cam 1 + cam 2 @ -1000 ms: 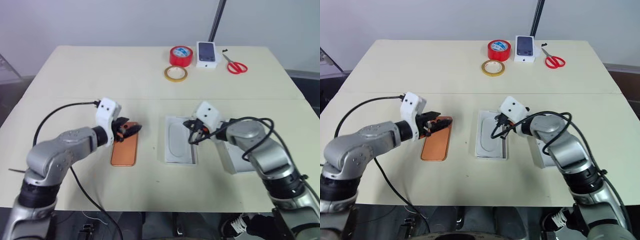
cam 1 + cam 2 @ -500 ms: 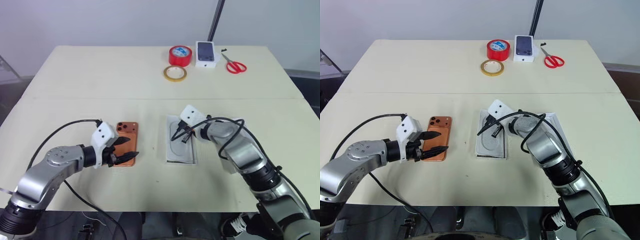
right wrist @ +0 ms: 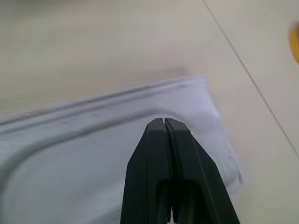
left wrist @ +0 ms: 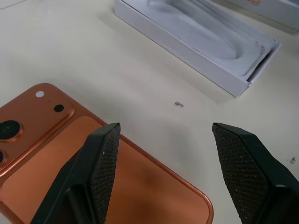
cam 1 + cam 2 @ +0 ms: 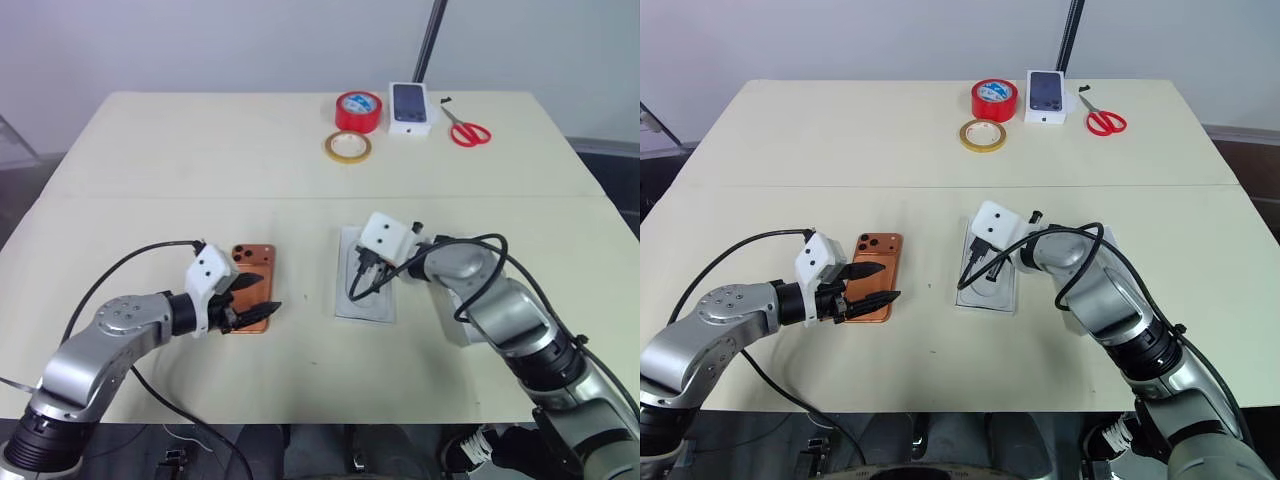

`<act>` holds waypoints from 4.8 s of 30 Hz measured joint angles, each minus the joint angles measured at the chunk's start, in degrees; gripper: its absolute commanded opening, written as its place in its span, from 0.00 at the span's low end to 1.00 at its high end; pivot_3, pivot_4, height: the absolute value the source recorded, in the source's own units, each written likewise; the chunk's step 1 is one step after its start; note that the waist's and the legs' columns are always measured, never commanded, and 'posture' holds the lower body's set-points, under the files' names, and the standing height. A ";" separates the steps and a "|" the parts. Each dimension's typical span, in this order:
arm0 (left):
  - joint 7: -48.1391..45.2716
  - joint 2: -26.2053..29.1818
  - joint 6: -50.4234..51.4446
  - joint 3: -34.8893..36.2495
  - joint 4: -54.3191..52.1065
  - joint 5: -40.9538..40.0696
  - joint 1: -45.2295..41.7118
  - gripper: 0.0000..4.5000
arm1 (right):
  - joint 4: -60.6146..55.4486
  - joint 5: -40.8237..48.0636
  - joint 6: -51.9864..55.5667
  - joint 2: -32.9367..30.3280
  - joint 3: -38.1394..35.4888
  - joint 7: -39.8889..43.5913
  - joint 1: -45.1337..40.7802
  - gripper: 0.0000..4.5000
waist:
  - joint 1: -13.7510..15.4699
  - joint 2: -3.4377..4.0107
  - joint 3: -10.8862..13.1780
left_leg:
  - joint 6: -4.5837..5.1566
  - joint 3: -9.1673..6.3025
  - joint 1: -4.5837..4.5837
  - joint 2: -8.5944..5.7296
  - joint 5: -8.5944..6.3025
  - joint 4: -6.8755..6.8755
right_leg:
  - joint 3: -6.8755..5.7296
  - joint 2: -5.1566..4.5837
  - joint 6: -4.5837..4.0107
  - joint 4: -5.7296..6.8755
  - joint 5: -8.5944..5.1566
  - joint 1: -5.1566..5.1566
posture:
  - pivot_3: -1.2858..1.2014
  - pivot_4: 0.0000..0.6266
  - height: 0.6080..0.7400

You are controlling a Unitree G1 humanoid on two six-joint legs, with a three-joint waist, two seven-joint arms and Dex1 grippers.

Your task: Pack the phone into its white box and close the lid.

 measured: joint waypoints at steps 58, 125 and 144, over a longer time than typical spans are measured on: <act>25.41 -15.68 52.05 23.87 3.32 -16.89 -11.59 0.99 | 15.91 -8.52 -13.76 15.14 17.51 8.65 -8.80 0.00 | 0.21 0.07 -0.29 | -0.02 -0.06 0.12 -0.07 0.00 0.13 | -0.10 -0.07 0.02 0.13 0.01 0.08 | 0.52 0.24 1.00; 66.12 -14.78 22.99 13.91 16.06 -77.95 -10.32 0.02 | -1.90 2.67 -3.86 3.97 -9.08 17.23 -4.78 0.00 | 1.51 -0.14 -0.34 | -0.07 -0.29 -0.11 -0.34 0.04 0.07 | -0.25 -0.39 0.04 -0.14 0.00 0.07 | 0.52 0.24 1.00; 71.18 -29.15 21.12 -8.20 25.63 -73.83 -22.53 0.29 | -4.06 10.87 -4.93 -13.07 -22.94 15.90 12.66 0.00 | 0.44 -0.15 -0.32 | -0.02 -0.22 -0.06 -0.28 0.03 0.13 | -0.15 -0.14 0.06 -0.10 0.00 0.14 | 0.52 0.24 1.00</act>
